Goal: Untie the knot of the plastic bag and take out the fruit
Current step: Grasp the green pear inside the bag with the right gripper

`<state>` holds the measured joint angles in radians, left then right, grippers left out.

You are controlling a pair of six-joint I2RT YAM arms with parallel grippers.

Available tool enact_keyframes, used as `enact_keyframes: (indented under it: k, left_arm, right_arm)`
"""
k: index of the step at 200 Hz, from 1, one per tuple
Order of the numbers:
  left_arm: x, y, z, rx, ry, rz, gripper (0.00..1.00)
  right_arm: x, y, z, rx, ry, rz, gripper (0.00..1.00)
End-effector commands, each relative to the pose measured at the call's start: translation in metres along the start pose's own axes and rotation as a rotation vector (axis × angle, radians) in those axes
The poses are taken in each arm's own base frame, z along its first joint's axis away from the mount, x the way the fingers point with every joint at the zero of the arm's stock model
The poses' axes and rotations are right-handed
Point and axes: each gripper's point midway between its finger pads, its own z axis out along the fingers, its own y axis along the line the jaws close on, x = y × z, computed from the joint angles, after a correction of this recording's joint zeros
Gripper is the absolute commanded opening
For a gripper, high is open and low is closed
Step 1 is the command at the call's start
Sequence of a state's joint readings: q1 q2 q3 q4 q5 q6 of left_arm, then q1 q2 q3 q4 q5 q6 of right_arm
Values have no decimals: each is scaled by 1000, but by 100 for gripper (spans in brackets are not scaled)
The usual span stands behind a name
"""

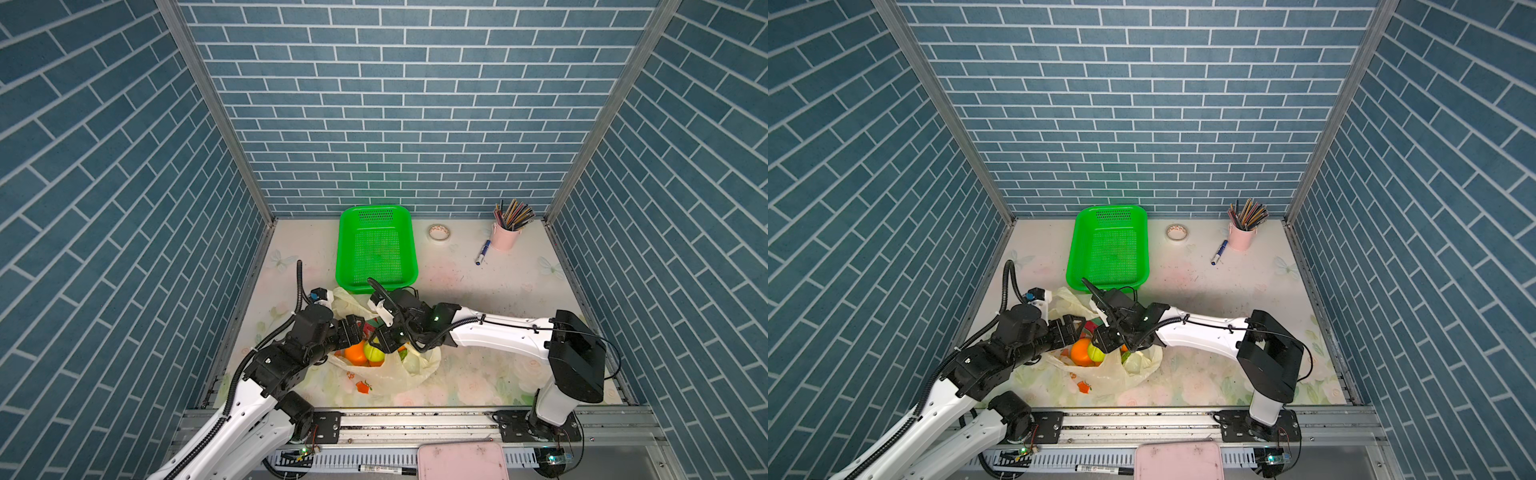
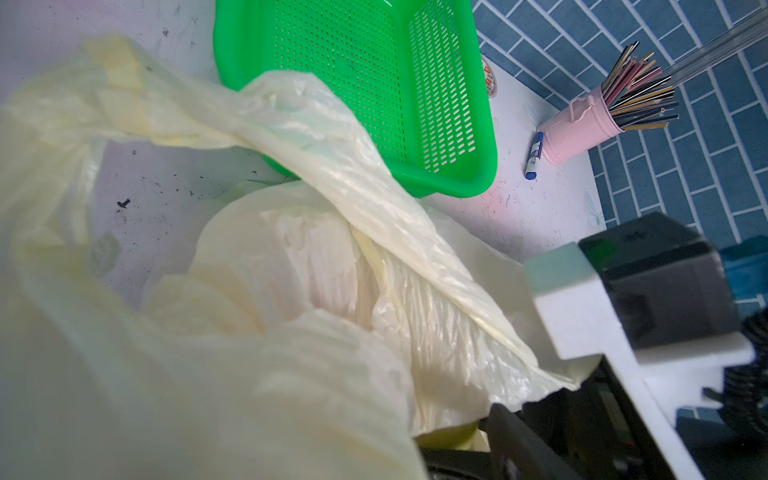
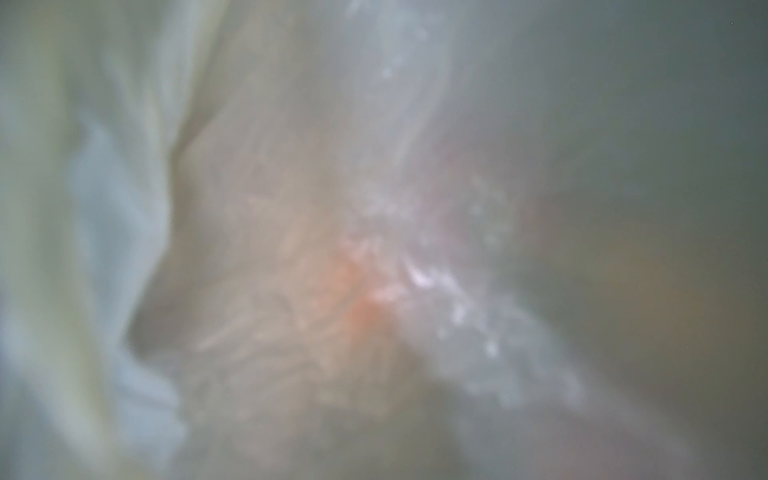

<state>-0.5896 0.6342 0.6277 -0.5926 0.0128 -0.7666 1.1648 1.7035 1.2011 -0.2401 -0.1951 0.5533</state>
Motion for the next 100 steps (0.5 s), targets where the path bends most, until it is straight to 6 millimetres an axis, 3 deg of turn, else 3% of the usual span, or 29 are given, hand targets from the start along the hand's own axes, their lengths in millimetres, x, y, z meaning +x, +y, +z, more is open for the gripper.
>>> enact_keyframes:
  k: [1, 44, 100]
  left_arm:
    - [-8, -6, -4, 23, -32, 11, 84]
    - [-23, -21, -17, 88, -96, 36, 84]
    - [-48, -68, -52, 348, -280, 191, 86]
  right_arm:
    - [-18, 12, -22, -36, -82, -12, 36]
    - [-36, 13, -50, -101, -200, 23, 29]
    - [-57, 18, -93, -184, -367, 32, 29]
